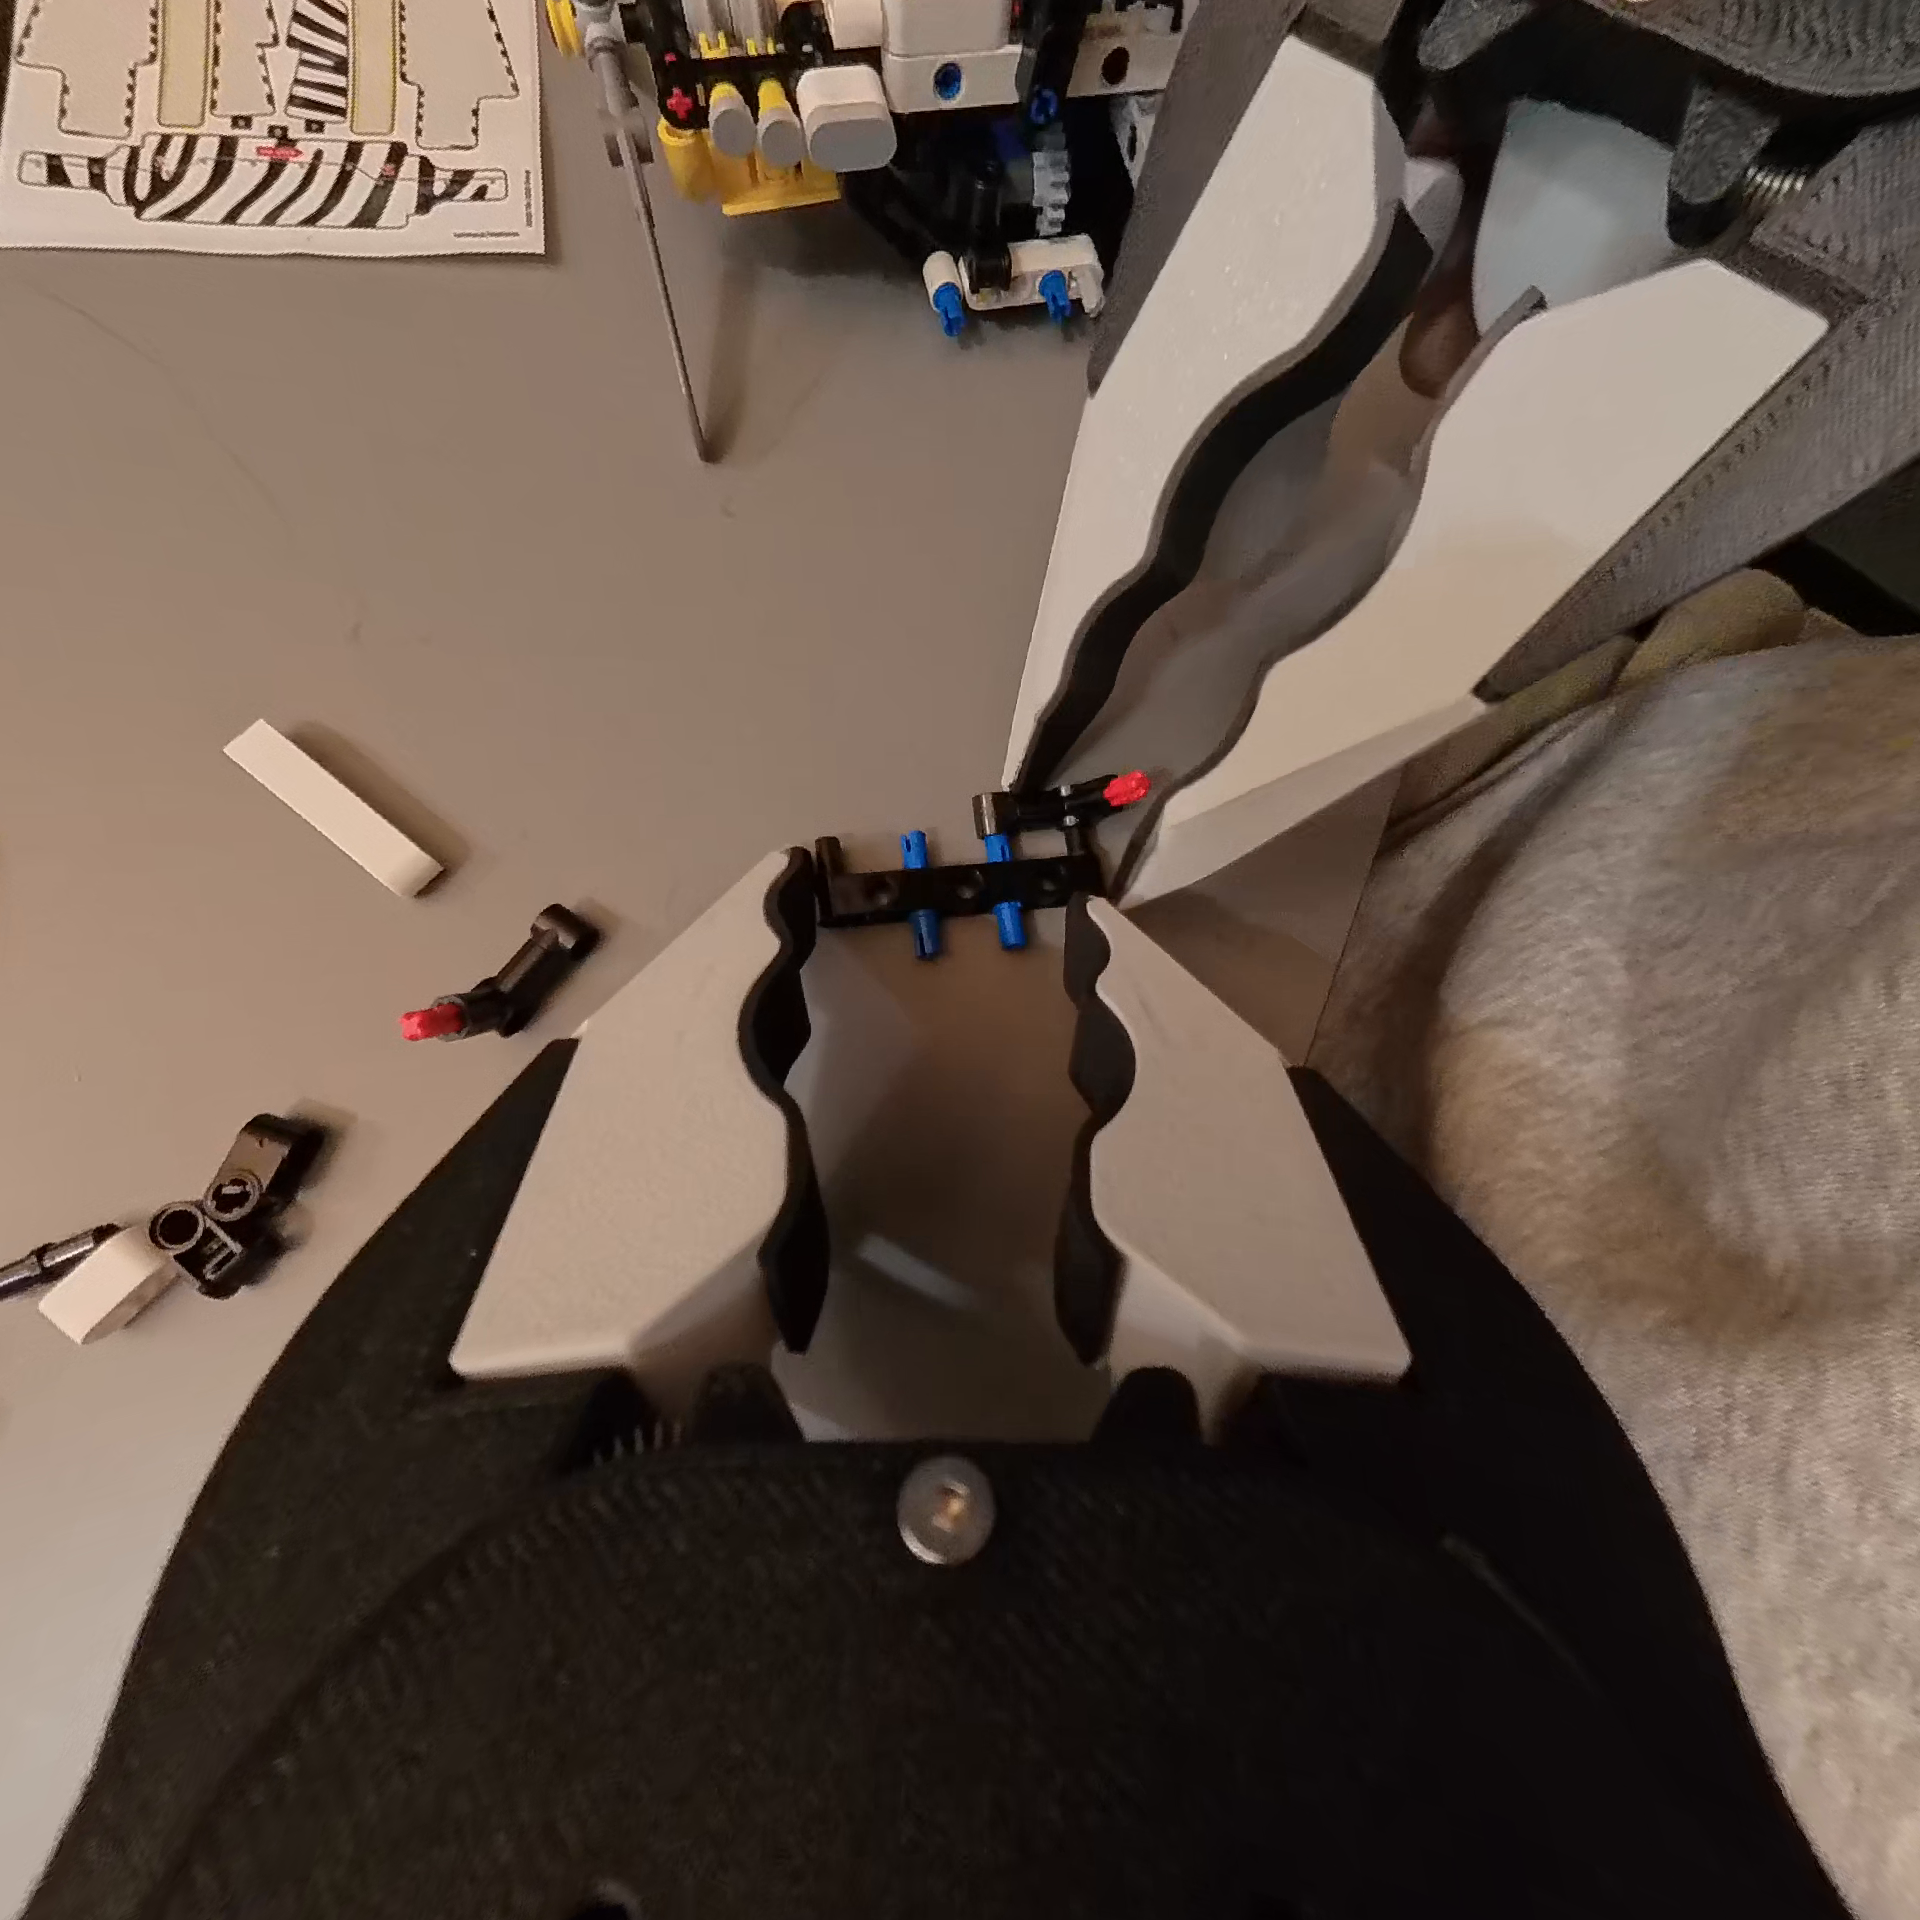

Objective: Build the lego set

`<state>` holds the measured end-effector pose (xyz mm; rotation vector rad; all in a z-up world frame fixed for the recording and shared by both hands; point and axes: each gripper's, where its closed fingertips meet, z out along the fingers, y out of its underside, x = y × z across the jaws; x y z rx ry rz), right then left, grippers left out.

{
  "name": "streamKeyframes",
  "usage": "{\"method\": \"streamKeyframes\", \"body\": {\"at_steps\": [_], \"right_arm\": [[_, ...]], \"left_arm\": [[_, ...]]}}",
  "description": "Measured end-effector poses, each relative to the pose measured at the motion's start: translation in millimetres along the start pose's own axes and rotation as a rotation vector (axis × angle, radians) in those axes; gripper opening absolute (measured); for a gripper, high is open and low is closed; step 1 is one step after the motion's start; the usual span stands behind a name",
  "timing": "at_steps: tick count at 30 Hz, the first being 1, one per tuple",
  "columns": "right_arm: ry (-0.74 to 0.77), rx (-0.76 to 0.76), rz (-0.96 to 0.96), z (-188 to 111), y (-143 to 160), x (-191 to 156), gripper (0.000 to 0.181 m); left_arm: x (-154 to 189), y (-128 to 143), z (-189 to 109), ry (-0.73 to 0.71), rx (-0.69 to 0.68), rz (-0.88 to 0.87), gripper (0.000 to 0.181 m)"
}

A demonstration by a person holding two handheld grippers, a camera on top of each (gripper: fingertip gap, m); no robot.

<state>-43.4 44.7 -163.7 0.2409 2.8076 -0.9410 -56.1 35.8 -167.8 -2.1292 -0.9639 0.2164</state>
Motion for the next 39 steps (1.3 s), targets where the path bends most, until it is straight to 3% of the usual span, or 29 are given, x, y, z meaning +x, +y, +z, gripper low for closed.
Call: {"method": "streamKeyframes", "body": {"at_steps": [17, 22, 30, 33, 39], "right_arm": [[-0.098, 0.003, 0.061, -0.5, -1.4, -0.9, 0.026], [-0.047, -0.010, -0.006, -0.3, -0.9, 3.3, 0.023], [0.023, 0.073, 0.022, -12.8, -4.7, 9.5, 0.054], [0.009, 0.142, 0.063, -14.3, -12.7, 0.6, 0.058], [0.123, 0.208, 0.100, -6.8, -14.1, 6.3, 0.060]], "left_arm": [[0.0, -0.2, 0.6, 0.018, -0.002, 0.005, 0.047], [-0.9, -1.6, 1.1, 0.006, 0.004, 0.004, 0.047], [4.0, -4.3, -2.7, 0.054, 0.029, -0.098, 0.054], [2.1, -1.4, -7.2, 0.050, 0.024, -0.113, 0.057], [-7.8, 1.9, -11.4, 0.013, 0.021, -0.121, 0.054]]}}
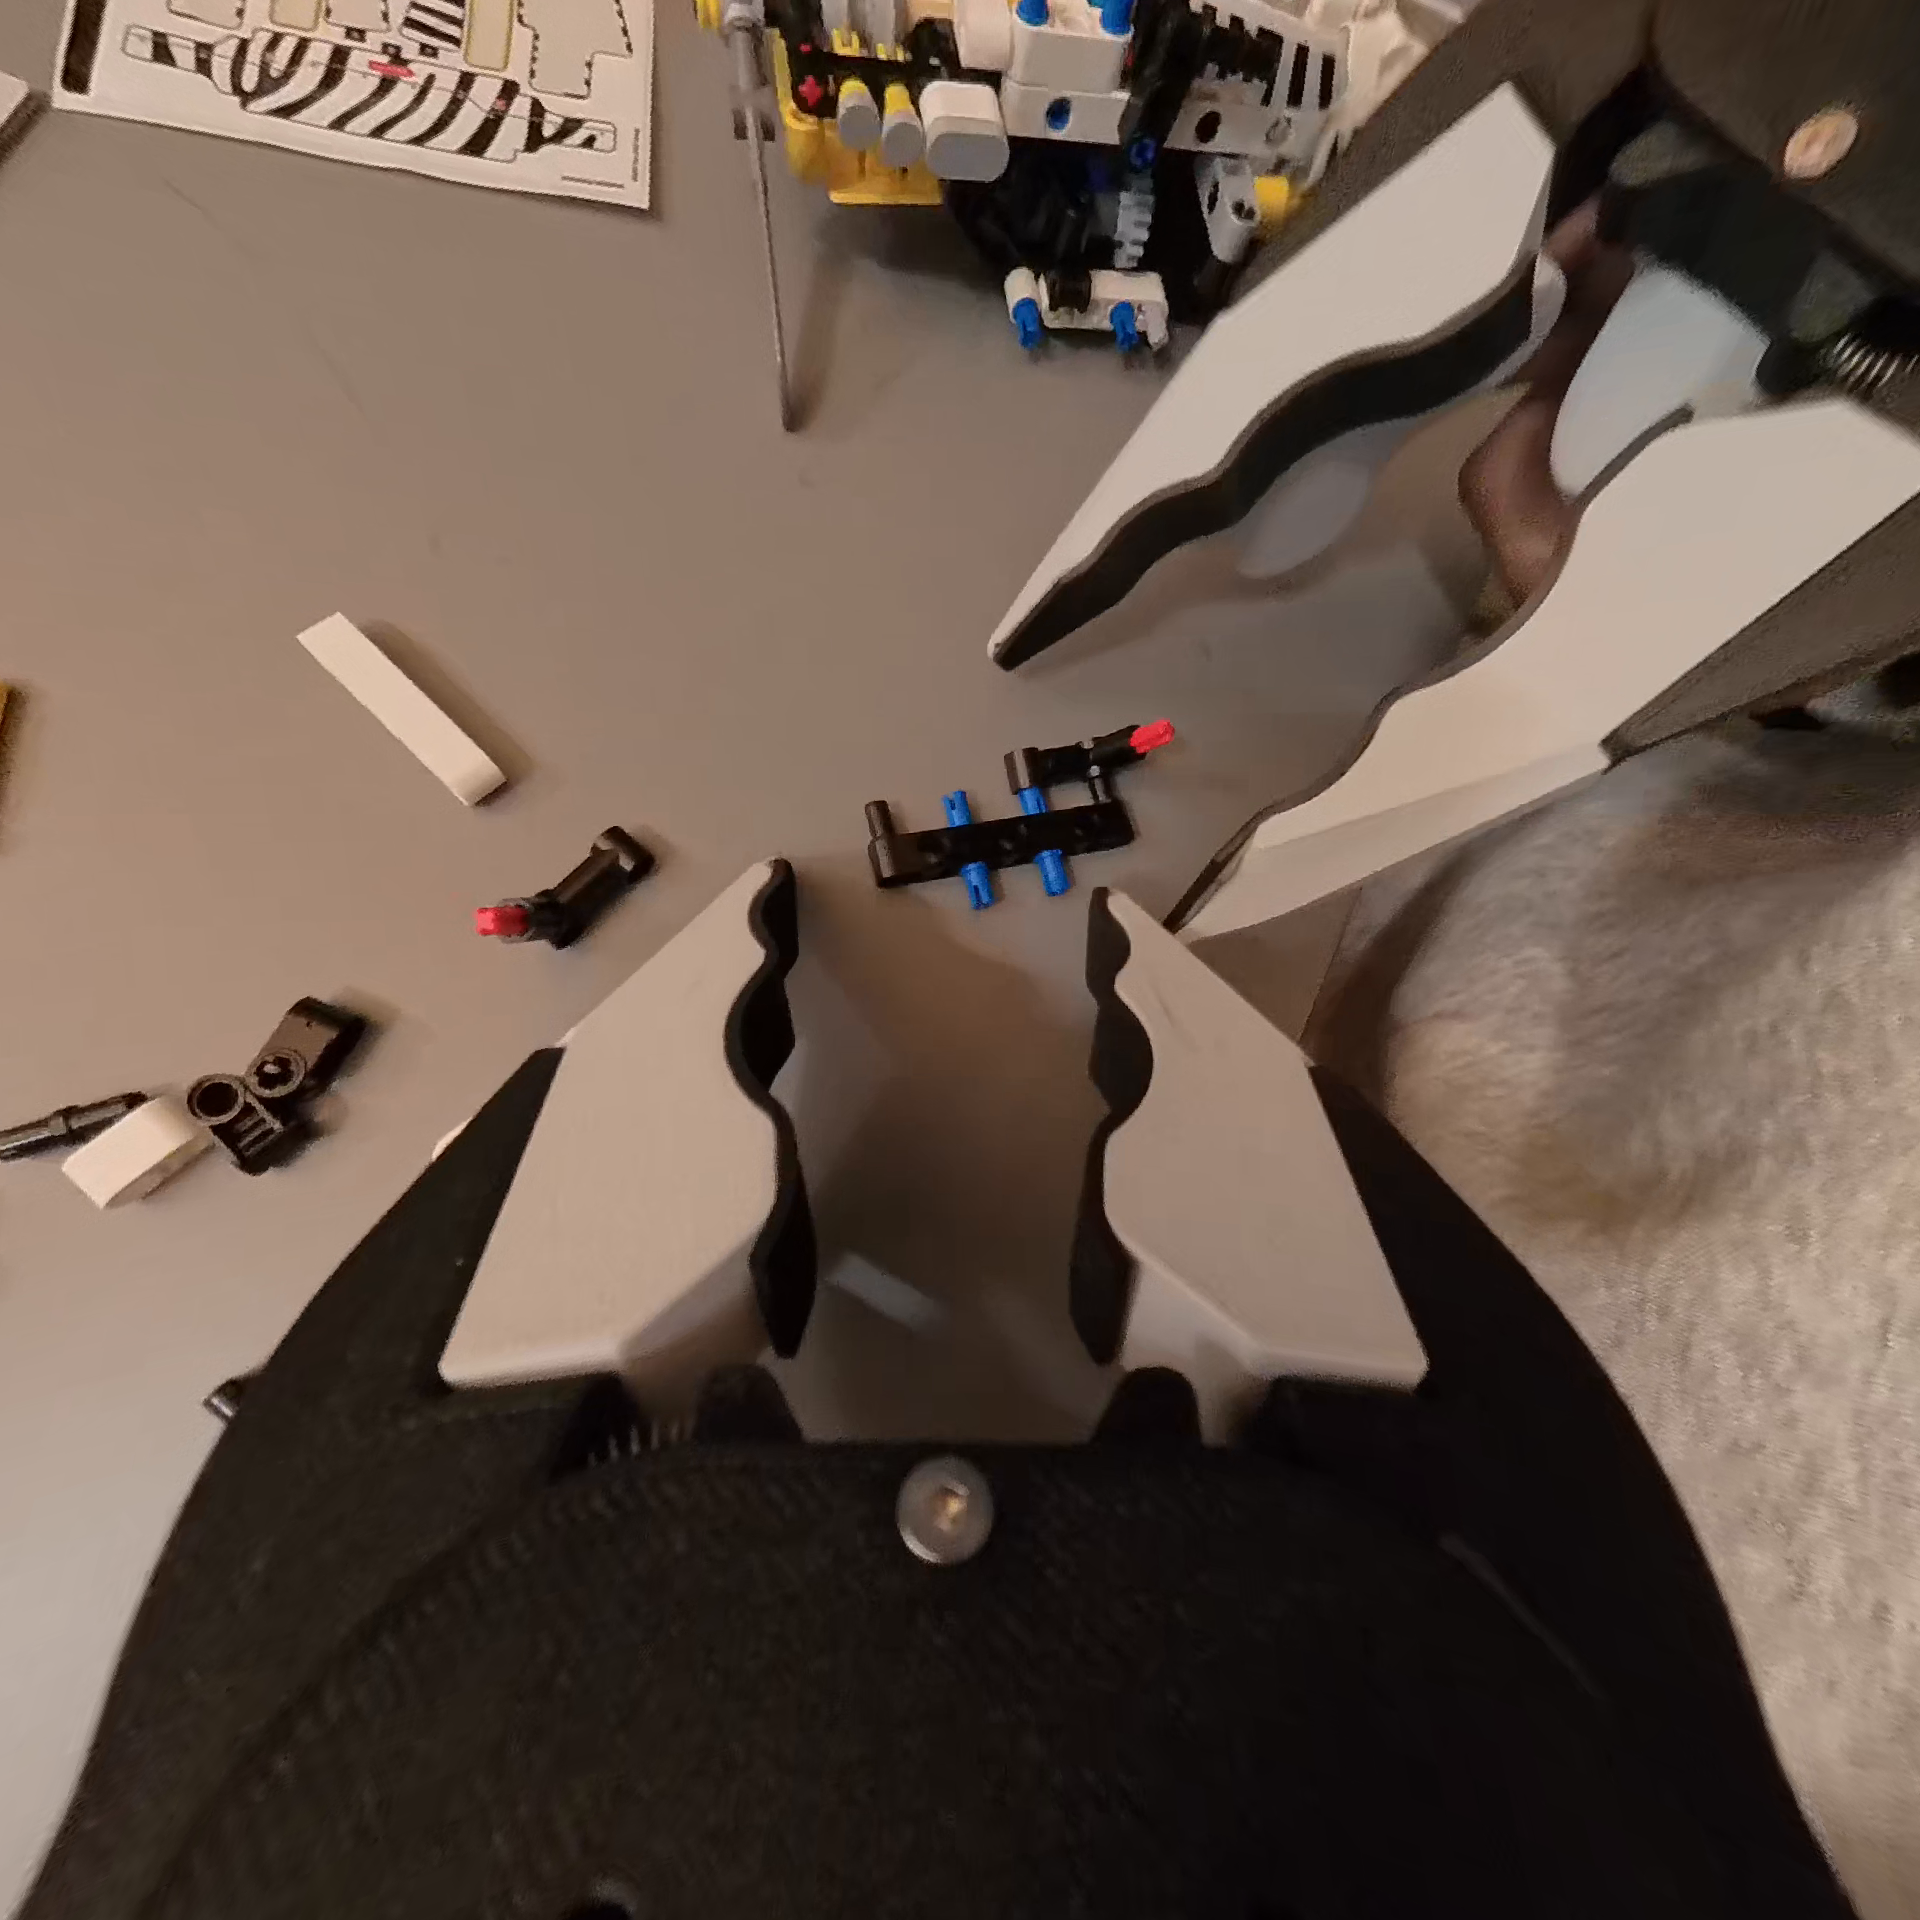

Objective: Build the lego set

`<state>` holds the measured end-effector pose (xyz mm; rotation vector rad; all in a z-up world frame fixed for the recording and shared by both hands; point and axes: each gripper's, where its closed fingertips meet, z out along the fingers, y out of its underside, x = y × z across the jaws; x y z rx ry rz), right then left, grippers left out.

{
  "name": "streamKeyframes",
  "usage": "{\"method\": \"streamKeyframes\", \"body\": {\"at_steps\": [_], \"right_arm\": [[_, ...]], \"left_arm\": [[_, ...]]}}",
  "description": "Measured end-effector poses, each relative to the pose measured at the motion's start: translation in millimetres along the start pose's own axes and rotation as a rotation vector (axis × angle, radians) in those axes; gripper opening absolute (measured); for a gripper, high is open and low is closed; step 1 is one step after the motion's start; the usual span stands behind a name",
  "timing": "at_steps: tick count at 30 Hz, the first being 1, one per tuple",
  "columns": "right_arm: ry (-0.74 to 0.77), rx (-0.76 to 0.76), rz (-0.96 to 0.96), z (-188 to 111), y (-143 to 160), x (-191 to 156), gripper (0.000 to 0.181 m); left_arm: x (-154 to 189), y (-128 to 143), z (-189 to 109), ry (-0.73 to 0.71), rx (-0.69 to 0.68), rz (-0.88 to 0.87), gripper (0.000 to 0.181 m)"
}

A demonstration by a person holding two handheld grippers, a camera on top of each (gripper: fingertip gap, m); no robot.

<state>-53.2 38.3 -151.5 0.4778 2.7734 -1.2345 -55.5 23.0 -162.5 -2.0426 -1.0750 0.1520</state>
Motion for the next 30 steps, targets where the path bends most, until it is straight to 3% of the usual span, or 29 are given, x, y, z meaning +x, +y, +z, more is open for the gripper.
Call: {"method": "streamKeyframes", "body": {"at_steps": [6, 13, 21, 26, 30], "right_arm": [[0.094, -0.024, -0.031, 3.2, 12.2, 5.3, 0.053], [0.158, -0.003, -0.110, 5.2, 13.0, 11.1, 0.023], [0.149, 0.023, -0.144, 3.5, 10.8, 10.2, 0.019], [0.271, 0.180, -0.308, -20.8, -19.2, 13.5, 0.020], [0.359, 0.324, -0.434, -44.3, -46.6, 8.1, 0.020]], "left_arm": [[1.8, -2.2, -2.9, 0.070, 0.034, -0.080, 0.054], [2.1, -1.8, -4.2, 0.074, 0.049, -0.102, 0.054], [4.4, -3.9, -5.7, 0.092, 0.078, -0.132, 0.057], [9.9, -31.1, -18.0, 0.256, 0.291, -0.353, 0.065], [25.6, -64.7, -40.4, 0.561, 0.521, -0.549, 0.060]]}}
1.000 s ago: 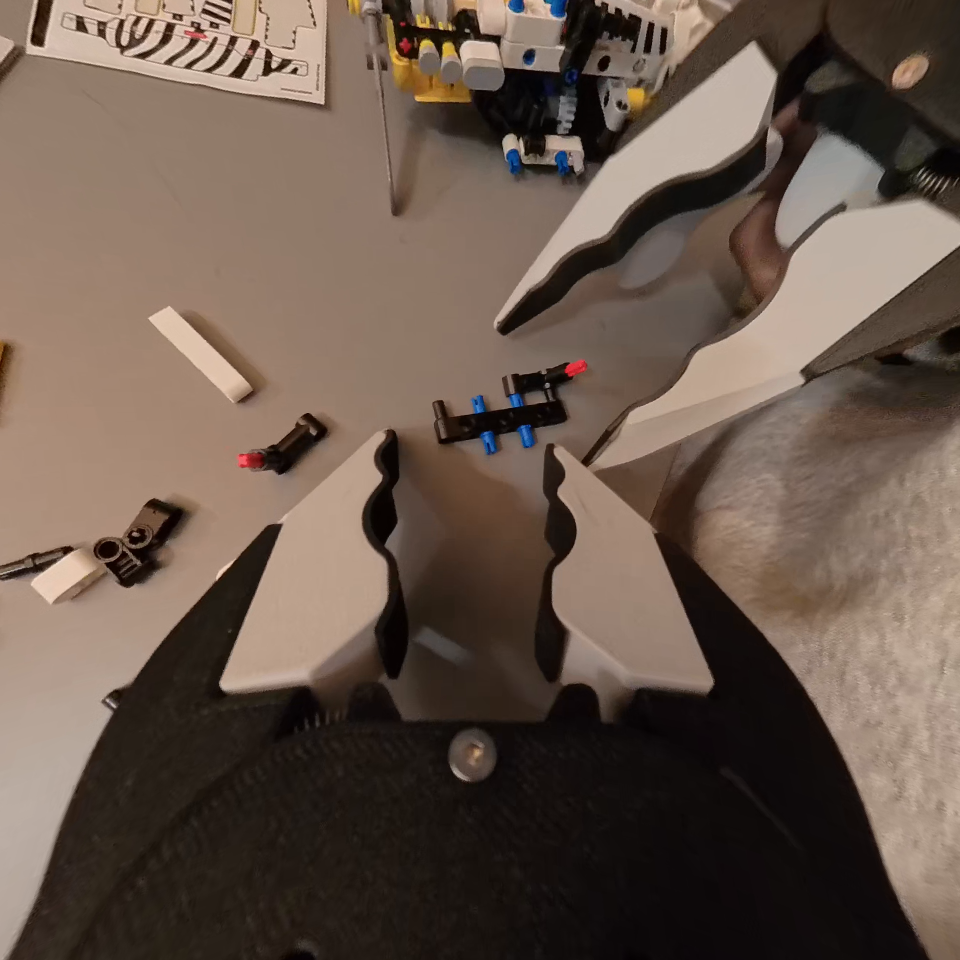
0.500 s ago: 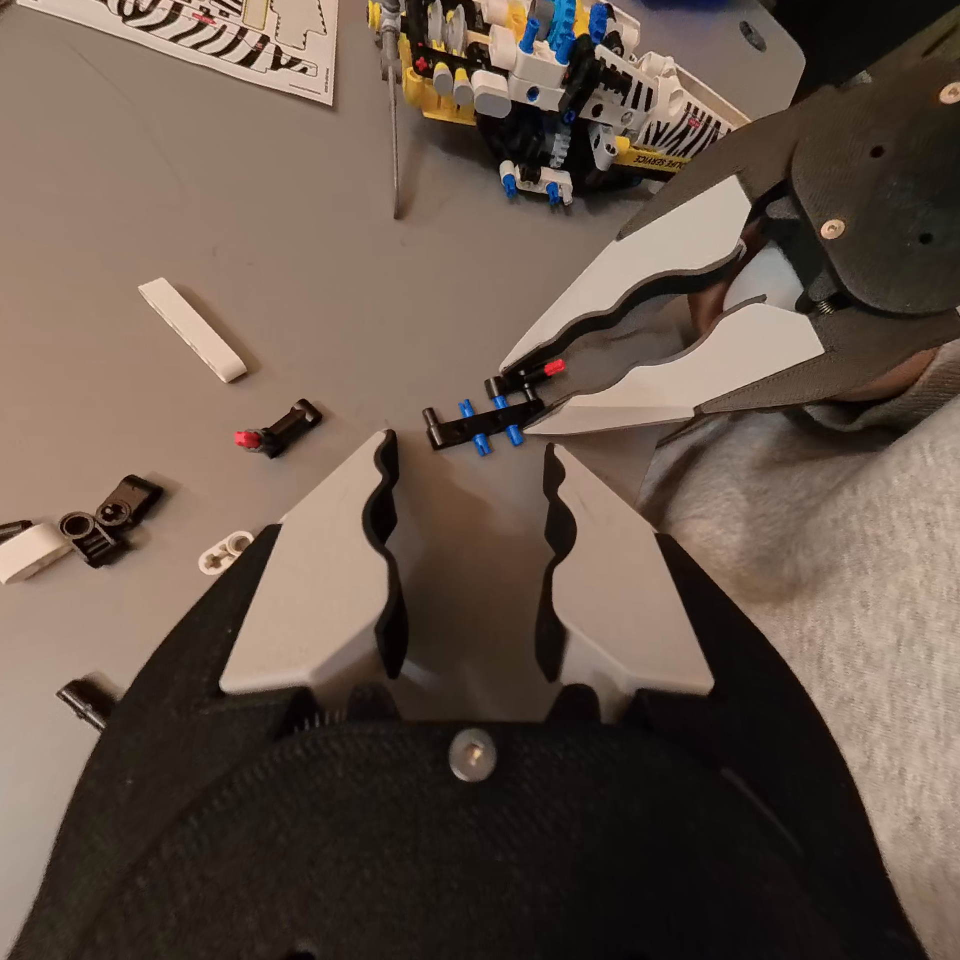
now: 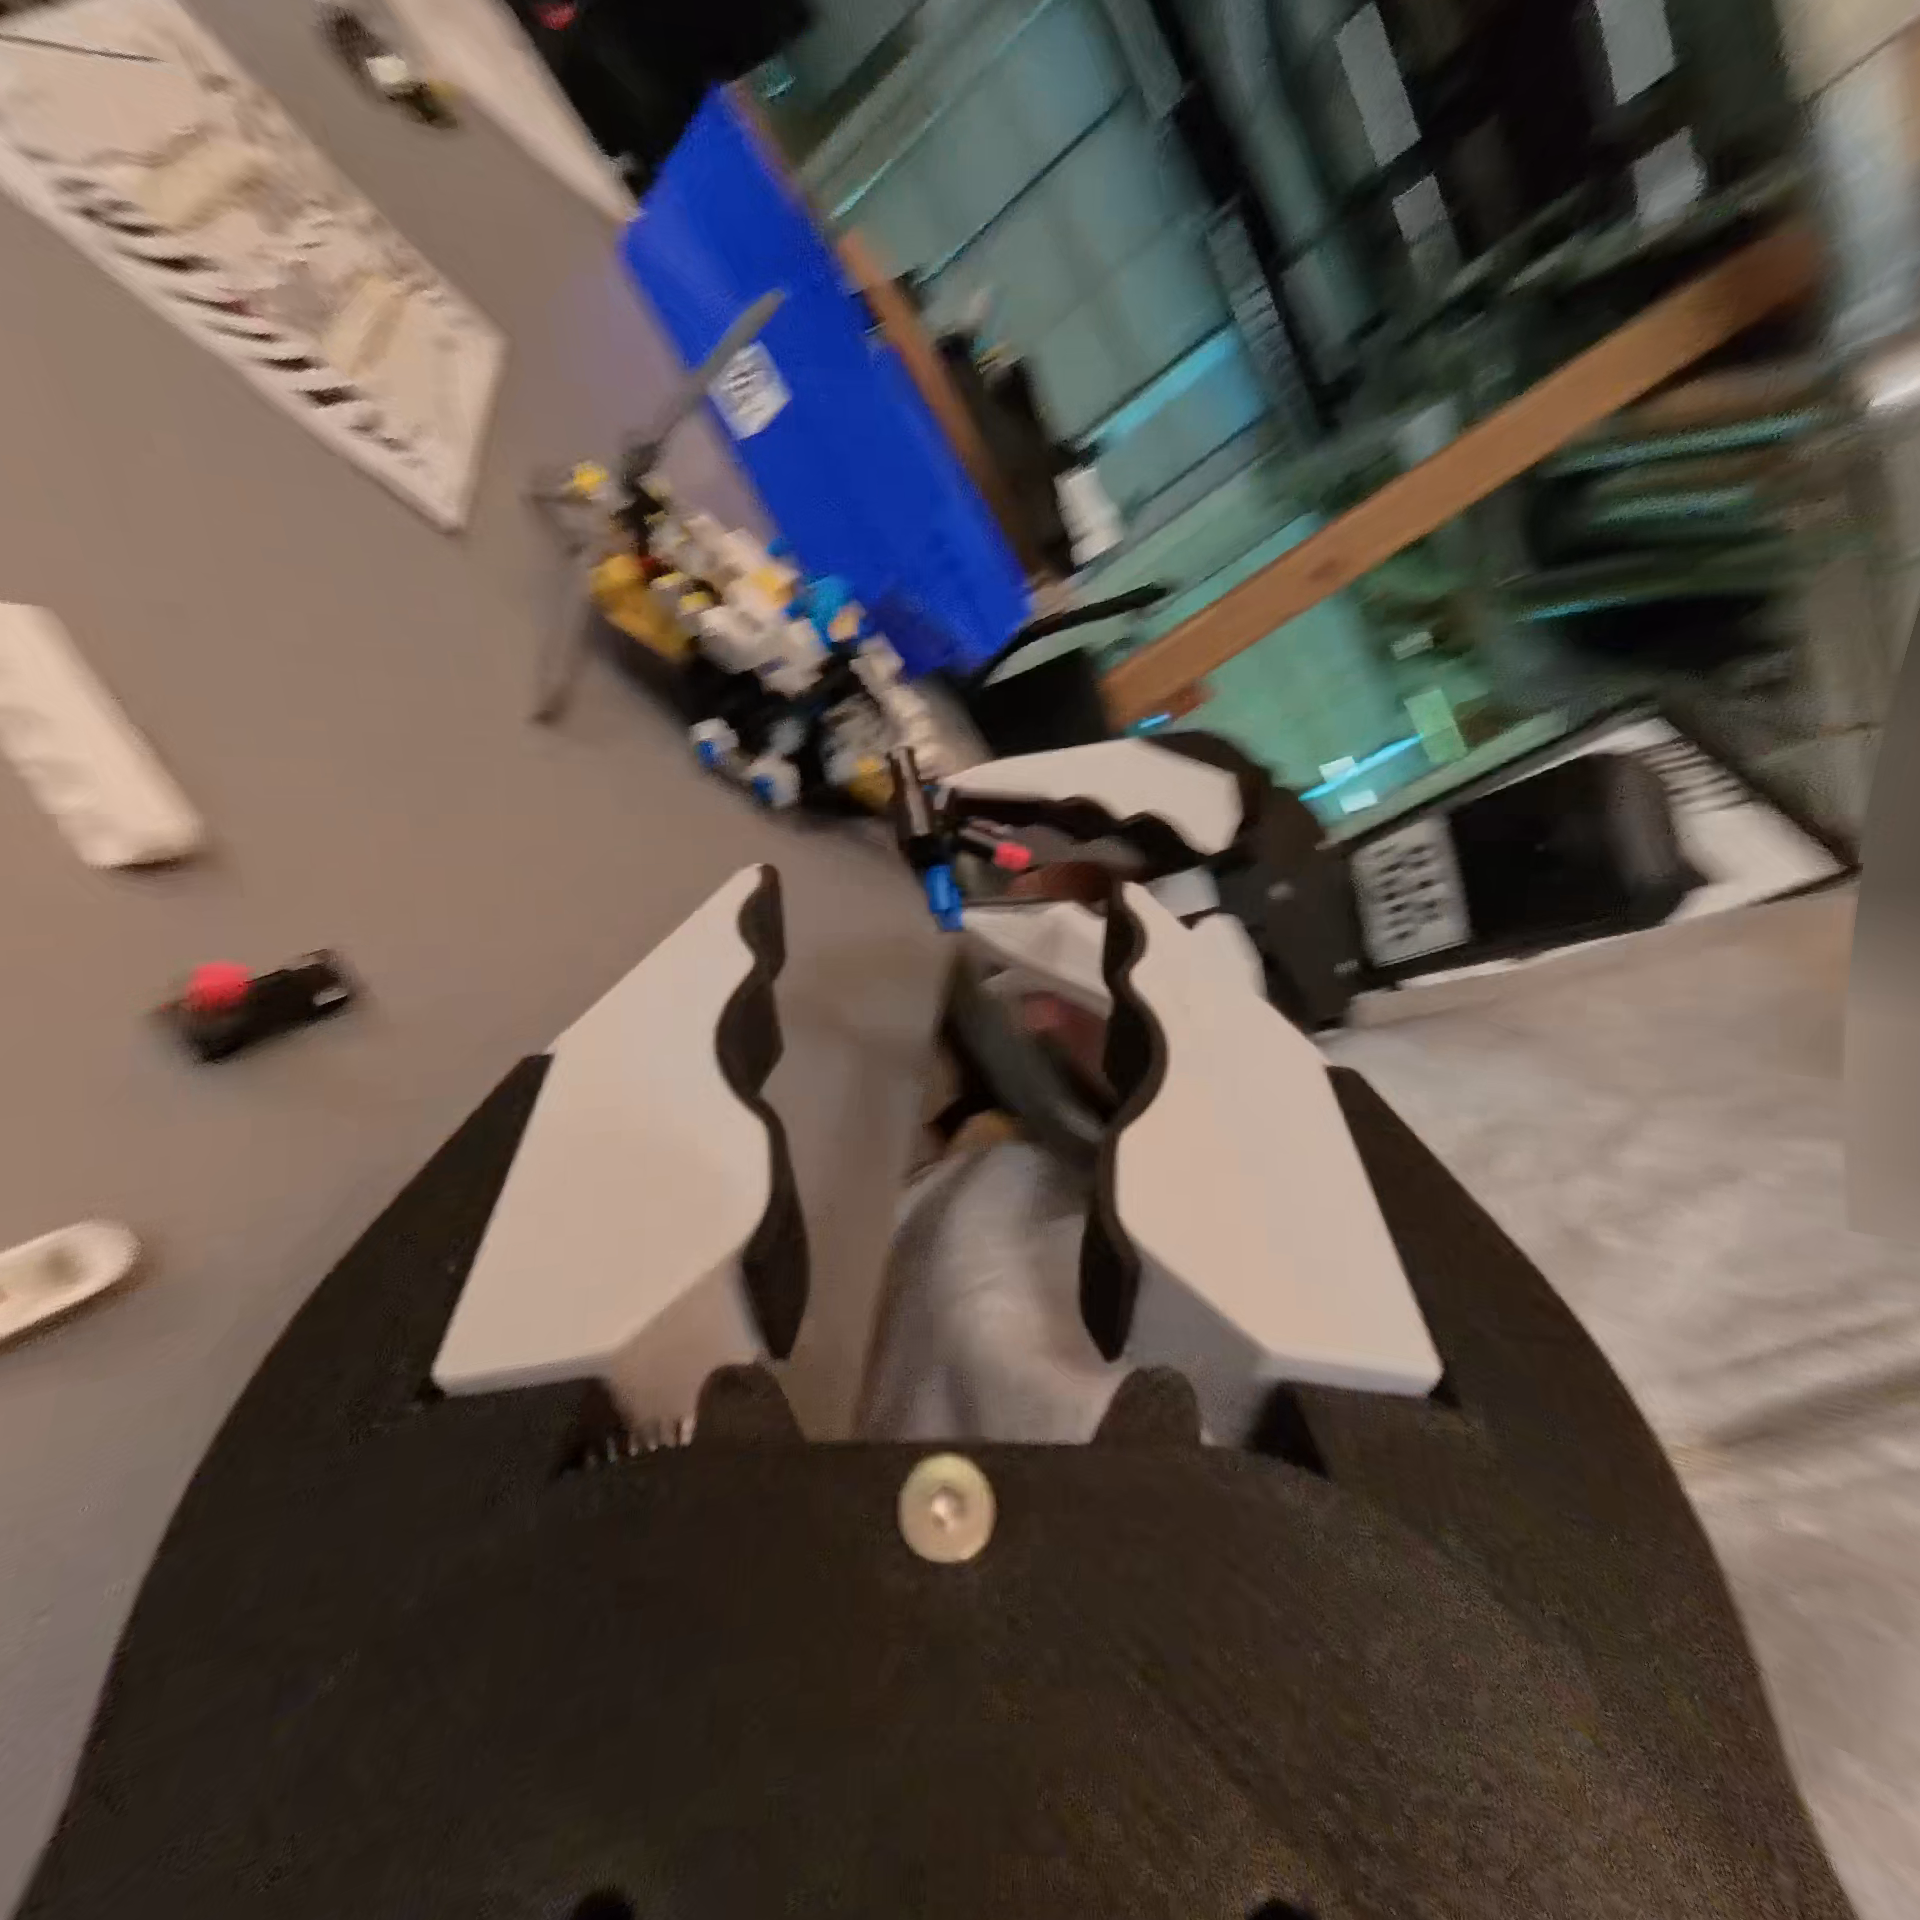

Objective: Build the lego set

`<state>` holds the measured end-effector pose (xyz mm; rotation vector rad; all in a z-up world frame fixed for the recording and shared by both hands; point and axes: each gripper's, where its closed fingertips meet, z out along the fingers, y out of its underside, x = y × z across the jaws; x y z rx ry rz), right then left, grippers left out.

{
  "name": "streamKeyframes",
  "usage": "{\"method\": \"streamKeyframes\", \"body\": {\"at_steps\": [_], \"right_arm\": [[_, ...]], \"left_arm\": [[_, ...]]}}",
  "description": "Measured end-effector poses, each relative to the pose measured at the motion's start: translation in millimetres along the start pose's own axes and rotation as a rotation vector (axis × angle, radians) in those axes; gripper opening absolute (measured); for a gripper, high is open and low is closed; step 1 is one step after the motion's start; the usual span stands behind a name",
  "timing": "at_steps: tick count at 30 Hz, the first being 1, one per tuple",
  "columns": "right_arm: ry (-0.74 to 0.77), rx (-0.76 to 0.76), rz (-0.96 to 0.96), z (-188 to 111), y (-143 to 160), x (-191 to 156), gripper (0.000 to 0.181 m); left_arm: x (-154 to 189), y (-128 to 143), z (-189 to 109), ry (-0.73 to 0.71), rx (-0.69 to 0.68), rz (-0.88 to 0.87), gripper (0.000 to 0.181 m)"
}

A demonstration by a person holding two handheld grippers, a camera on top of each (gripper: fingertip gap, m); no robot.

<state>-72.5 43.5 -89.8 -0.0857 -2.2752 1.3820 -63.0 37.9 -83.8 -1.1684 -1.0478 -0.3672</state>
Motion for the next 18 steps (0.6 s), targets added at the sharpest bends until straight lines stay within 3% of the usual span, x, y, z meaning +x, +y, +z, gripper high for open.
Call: {"method": "streamKeyframes", "body": {"at_steps": [3, 8, 18], "right_arm": [[0.034, 0.064, -0.044, -5.3, -13.8, 2.5, 0.019], [0.045, 0.127, -0.070, -12.8, -25.9, 2.0, 0.019], [0.037, 0.132, -0.105, -17.0, -26.1, 1.0, 0.021]], "left_arm": [[20.6, -4.4, 7.3, 0.161, 0.056, -0.063, 0.037], [28.0, -6.9, 13.8, 0.169, 0.100, -0.019, 0.010], [28.8, -3.5, 16.4, 0.164, 0.089, -0.007, 0.005]]}}
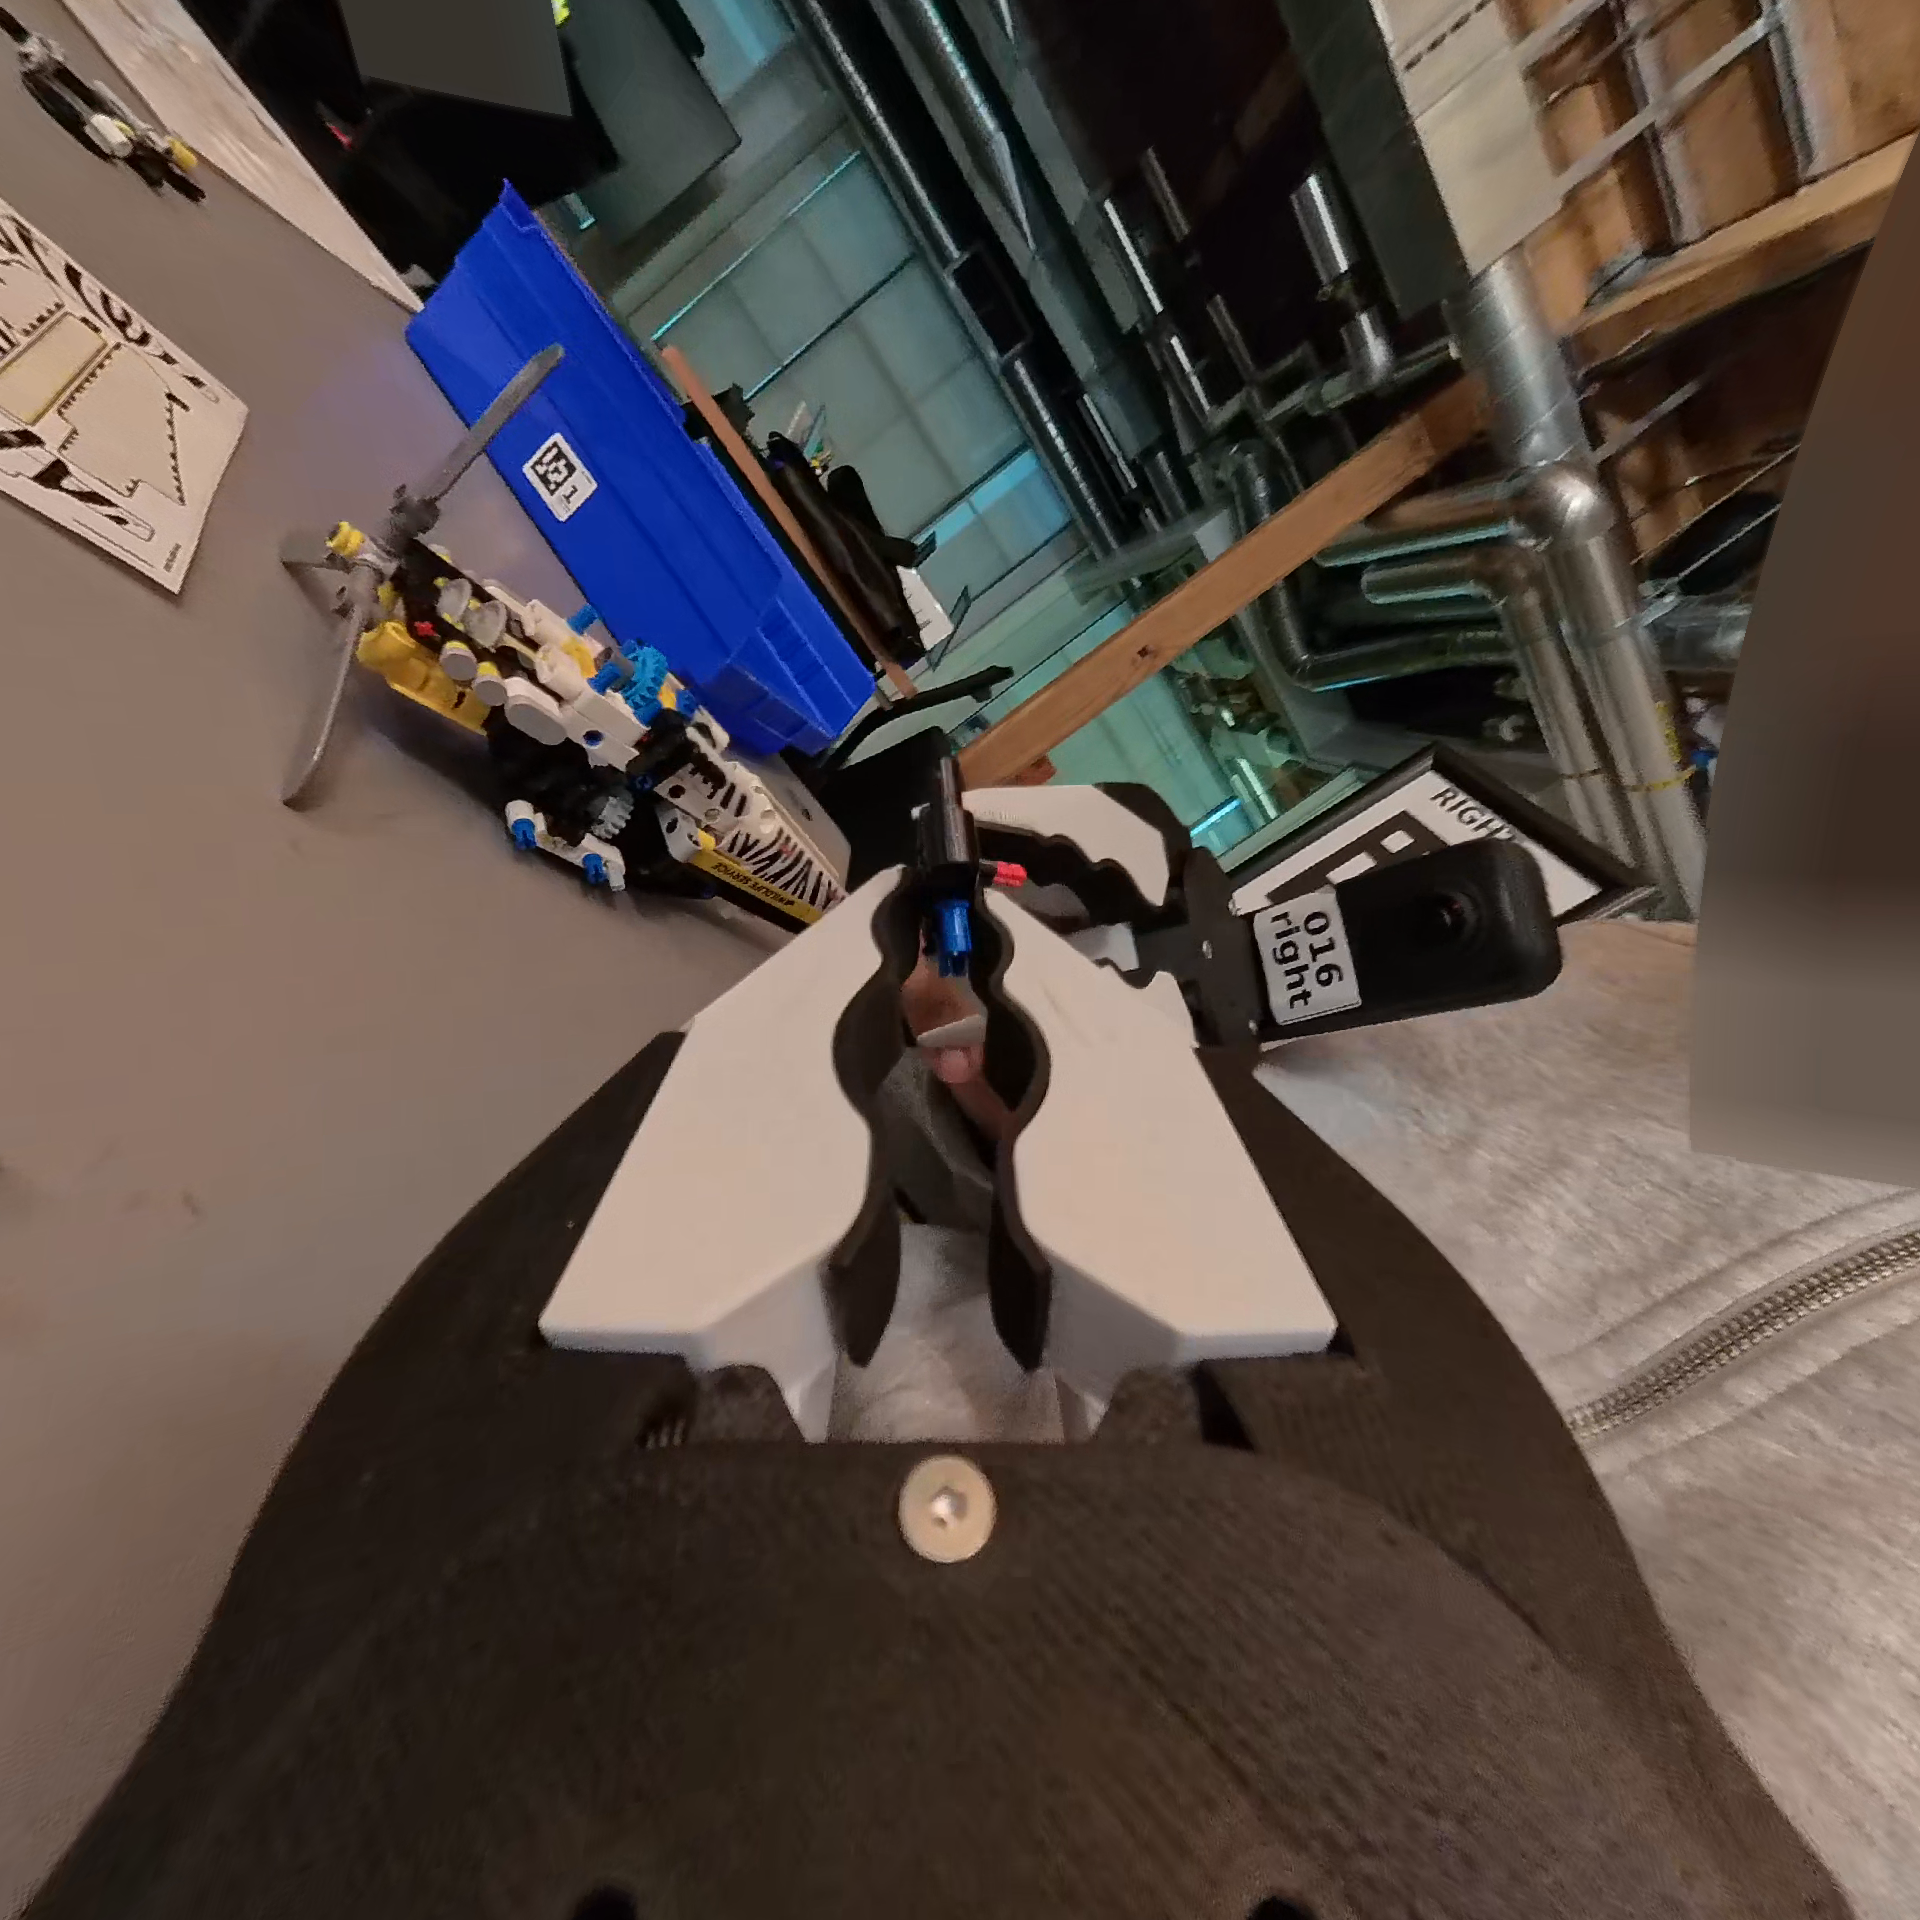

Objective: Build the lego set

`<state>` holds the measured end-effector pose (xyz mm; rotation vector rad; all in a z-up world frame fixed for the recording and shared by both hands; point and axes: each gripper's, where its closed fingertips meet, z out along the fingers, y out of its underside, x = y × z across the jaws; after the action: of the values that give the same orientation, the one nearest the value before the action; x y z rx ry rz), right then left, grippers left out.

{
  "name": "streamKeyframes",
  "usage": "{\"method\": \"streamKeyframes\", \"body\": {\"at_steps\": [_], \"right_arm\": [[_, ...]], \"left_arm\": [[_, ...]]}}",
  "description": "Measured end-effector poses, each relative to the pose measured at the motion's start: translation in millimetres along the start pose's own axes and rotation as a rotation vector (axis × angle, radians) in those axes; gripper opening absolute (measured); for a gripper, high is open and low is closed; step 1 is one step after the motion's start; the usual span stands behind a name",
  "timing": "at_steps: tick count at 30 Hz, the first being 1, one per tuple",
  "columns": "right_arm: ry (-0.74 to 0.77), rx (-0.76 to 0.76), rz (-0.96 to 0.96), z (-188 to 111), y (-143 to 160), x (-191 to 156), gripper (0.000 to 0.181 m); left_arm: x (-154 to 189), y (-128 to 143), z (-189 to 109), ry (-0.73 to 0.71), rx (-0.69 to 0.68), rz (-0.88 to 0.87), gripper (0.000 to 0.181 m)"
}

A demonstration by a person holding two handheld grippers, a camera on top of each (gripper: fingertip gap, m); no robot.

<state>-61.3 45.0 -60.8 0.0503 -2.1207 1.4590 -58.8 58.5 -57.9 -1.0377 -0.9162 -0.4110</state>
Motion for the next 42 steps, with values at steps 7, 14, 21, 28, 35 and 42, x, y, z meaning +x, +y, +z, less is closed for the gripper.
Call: {"method": "streamKeyframes", "body": {"at_steps": [7, 14, 21, 28, 35, 42], "right_arm": [[-0.019, -0.051, -0.025, 1.7, 7.4, -1.5, 0.022], [-0.041, -0.068, -0.023, 2.7, 12.0, -3.7, 0.022], [-0.053, -0.063, -0.036, -0.1, 9.5, -0.8, 0.022], [-0.056, -0.082, -0.059, 1.1, 9.1, 1.1, 0.022], [-0.146, -0.098, 0.084, 2.4, 12.3, 0.5, 0.022], [-0.154, -0.105, 0.009, 2.4, 15.4, -1.3, 0.022]], "left_arm": [[-5.7, 4.1, 1.5, -0.111, -0.061, 0.119, 0.005], [-9.4, 7.8, 2.1, -0.171, -0.102, 0.180, 0.005], [-6.0, 5.2, 5.6, -0.150, -0.056, 0.167, 0.005], [-7.0, 3.2, 6.0, -0.138, -0.040, 0.133, 0.005], [-9.7, 2.6, 5.9, -0.171, -0.048, 0.154, 0.004], [-12.9, 5.4, 6.2, -0.204, -0.076, 0.161, 0.004]]}}
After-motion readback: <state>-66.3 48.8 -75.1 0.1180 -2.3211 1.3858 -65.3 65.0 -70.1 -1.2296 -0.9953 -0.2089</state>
